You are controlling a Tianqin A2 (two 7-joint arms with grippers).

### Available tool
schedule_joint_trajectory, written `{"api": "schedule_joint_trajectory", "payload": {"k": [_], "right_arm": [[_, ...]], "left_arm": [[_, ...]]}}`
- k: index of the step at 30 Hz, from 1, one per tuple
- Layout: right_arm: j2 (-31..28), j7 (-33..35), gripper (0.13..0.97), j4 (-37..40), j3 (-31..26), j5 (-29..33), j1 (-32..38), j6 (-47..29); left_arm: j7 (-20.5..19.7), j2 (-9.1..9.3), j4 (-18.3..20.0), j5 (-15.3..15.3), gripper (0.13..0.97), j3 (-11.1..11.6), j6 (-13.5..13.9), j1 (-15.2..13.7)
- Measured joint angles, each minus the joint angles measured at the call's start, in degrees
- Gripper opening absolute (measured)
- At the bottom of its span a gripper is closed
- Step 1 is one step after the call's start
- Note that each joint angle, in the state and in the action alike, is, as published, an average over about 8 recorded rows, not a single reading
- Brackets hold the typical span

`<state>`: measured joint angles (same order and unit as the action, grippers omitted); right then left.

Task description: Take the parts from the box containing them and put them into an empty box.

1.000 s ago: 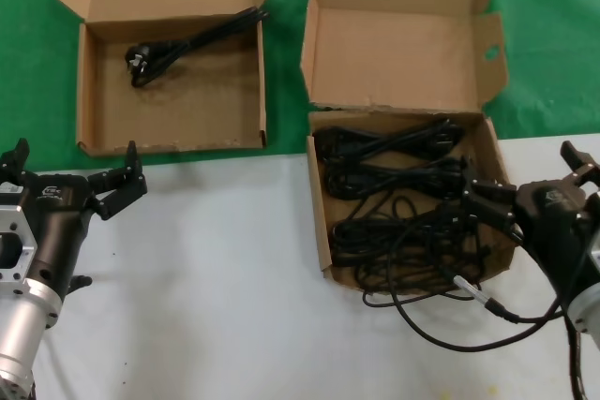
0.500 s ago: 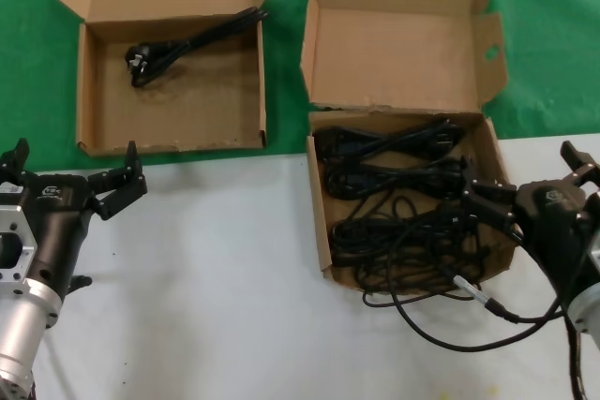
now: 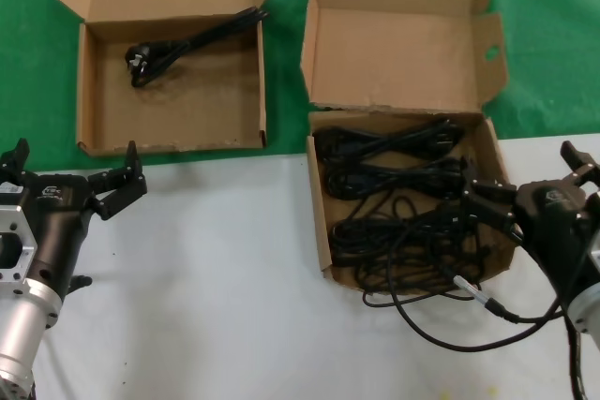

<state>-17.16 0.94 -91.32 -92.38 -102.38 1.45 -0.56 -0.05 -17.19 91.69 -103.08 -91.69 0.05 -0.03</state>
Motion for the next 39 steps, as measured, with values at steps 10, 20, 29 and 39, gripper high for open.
{"api": "schedule_joint_trajectory", "payload": {"k": [10,20,29,39], "right_arm": [[0.00,0.00,0.966,0.00,0.00,0.00,0.00,0.00],[0.00,0.00,0.966,0.00,0.00,0.00,0.00,0.00],[0.00,0.00,0.966,0.00,0.00,0.00,0.00,0.00],[0.00,0.00,0.966,0.00,0.00,0.00,0.00,0.00]], "left_arm": [[0.00,0.00,0.00,0.00,0.966,0.00,0.00,0.00],[0.00,0.00,0.00,0.00,0.966,0.00,0.00,0.00],[0.00,0.00,0.00,0.00,0.966,0.00,0.00,0.00],[0.00,0.00,0.00,0.00,0.966,0.00,0.00,0.00]]}}
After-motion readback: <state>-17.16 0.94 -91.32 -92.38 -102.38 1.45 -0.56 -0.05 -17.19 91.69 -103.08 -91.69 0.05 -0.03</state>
